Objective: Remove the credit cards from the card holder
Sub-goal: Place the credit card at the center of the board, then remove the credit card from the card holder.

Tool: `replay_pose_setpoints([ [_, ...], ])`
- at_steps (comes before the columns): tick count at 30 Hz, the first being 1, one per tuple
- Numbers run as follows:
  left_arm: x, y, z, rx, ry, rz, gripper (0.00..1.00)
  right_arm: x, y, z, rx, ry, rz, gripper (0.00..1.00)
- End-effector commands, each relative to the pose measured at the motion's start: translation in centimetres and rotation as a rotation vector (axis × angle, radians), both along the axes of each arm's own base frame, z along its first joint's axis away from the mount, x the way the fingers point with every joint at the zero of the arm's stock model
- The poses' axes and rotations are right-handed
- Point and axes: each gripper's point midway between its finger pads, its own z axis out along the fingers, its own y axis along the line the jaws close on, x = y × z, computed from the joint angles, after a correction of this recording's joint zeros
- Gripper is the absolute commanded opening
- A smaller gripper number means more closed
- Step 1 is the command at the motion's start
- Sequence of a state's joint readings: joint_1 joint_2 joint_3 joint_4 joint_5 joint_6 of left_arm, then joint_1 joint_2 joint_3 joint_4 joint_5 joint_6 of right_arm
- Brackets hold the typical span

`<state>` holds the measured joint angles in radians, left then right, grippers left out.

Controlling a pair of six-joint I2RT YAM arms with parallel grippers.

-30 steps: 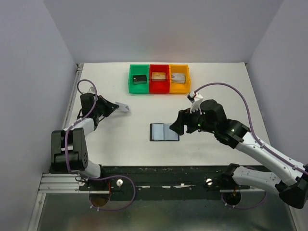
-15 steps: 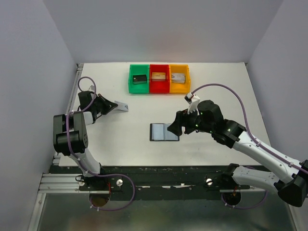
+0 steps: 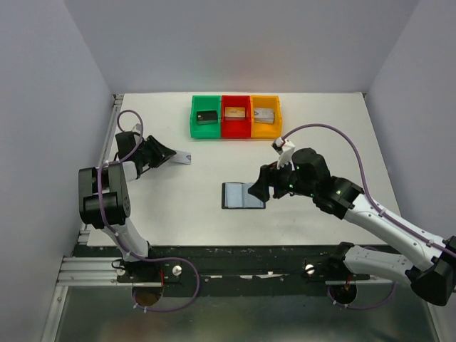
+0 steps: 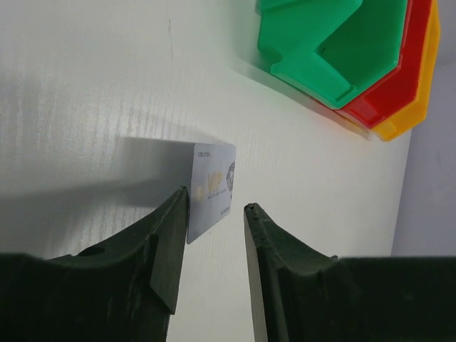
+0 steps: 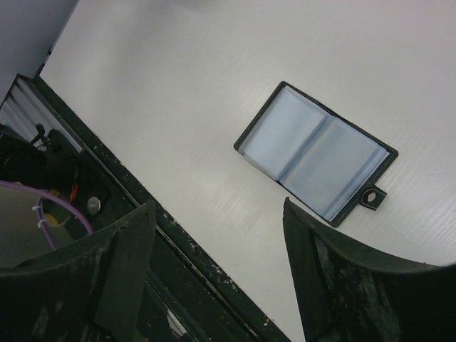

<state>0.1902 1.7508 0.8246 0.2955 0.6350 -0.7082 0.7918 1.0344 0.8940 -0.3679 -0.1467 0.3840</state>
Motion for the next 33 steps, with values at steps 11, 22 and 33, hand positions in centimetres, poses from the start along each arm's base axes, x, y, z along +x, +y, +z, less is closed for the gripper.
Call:
replay_pose_setpoints([
  [11, -0.6, 6.7, 1.5, 0.229, 0.064, 0.250, 0.55, 2.8, -3.1, -1.5, -0.145, -0.042, -0.196, 0.81],
  [22, -6.4, -4.4, 6.9, 0.457, -0.105, 0.202, 0.56, 5.7, -5.9, -9.0, -0.423, 0.079, -0.388, 0.82],
  [33, -11.7, -14.7, 5.1, 0.374, -0.120, -0.060, 0.53, 6.4, -5.7, -14.0, -0.577, 0.185, -0.386, 0.81],
])
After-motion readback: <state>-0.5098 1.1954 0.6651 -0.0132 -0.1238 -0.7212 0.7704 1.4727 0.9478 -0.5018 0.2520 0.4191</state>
